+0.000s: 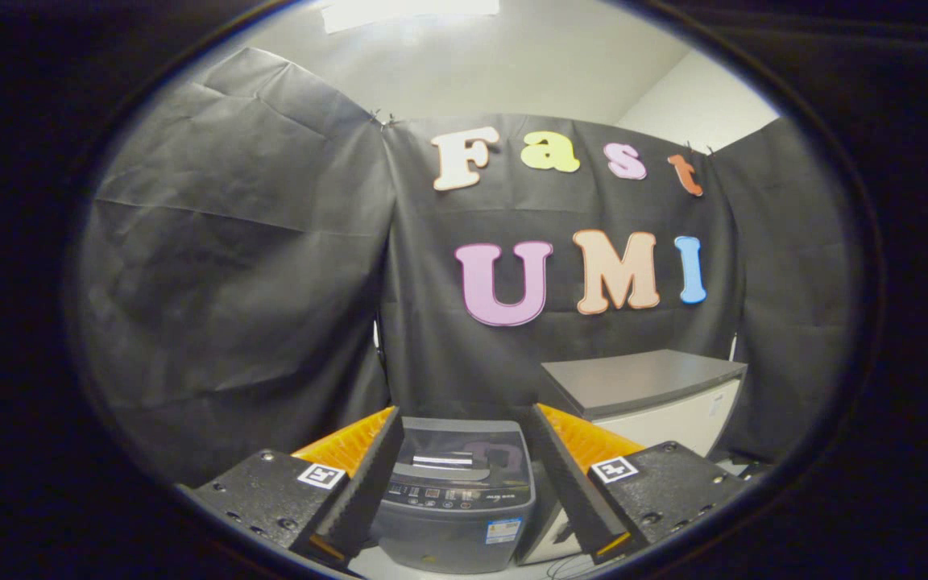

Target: Put the clothes into the washing machine and then close the washing machine lid.

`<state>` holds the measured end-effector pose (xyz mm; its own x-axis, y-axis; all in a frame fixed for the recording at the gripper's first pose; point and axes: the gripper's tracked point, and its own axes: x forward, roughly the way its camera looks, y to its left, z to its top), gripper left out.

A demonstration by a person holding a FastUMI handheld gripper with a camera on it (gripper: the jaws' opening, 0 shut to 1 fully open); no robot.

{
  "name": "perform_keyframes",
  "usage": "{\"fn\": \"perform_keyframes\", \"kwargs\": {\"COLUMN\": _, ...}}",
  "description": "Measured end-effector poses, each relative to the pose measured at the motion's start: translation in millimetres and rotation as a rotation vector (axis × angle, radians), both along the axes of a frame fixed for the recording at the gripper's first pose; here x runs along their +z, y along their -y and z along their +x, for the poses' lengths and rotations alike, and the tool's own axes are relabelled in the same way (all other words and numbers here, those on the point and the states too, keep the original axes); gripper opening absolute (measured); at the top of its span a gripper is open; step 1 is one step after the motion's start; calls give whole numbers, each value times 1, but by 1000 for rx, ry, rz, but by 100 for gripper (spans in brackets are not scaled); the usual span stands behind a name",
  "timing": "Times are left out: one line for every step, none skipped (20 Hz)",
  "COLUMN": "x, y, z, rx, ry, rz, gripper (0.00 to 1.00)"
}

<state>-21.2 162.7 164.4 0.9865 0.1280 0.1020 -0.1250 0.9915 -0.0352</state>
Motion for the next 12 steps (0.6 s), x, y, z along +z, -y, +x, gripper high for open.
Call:
{"fn": "perform_keyframes", "kwargs": {"x": -1, "y": 6, "z": -9, "rx": -5, "ry": 9, "rz": -6, "gripper": 95}}
{"fn": "perform_keyframes", "kwargs": {"x": -3, "y": 8, "z": -16, "rx": -13, "ry": 14, "rz": -7, "gripper": 95}}
{"fn": "perform_keyframes", "kwargs": {"x": -4, "y": 11, "z": -23, "rx": -12, "ry": 17, "rz": -10, "gripper": 95}}
{"fn": "perform_keyframes", "kwargs": {"x": -7, "y": 12, "z": -30, "rx": -11, "ry": 15, "rz": -8, "gripper": 95}}
{"fn": "perform_keyframes", "kwargs": {"x": -9, "y": 17, "z": -38, "rx": -17, "ry": 20, "rz": -12, "gripper": 95}}
{"fn": "perform_keyframes", "kwargs": {"x": -14, "y": 19, "z": -45, "rx": -17, "ry": 16, "rz": -13, "gripper": 95}}
{"fn": "perform_keyframes", "kwargs": {"x": -22, "y": 21, "z": -50, "rx": -21, "ry": 12, "rz": -15, "gripper": 95}}
{"fn": "perform_keyframes", "kwargs": {"x": -25, "y": 23, "z": -55, "rx": -20, "ry": 6, "rz": -16, "gripper": 95}}
{"fn": "perform_keyframes", "kwargs": {"x": -29, "y": 24, "z": -58, "rx": -20, "ry": 6, "rz": -10, "gripper": 95}}
{"fn": "perform_keyframes", "kwargs": {"x": -30, "y": 25, "z": -61, "rx": -14, "ry": 3, "rz": -1, "gripper": 95}}
{"fn": "perform_keyframes", "kwargs": {"x": -31, "y": 25, "z": -64, "rx": -9, "ry": 3, "rz": 4, "gripper": 95}}
{"fn": "perform_keyframes", "kwargs": {"x": -30, "y": 27, "z": -66, "rx": -9, "ry": 3, "rz": 3, "gripper": 95}}
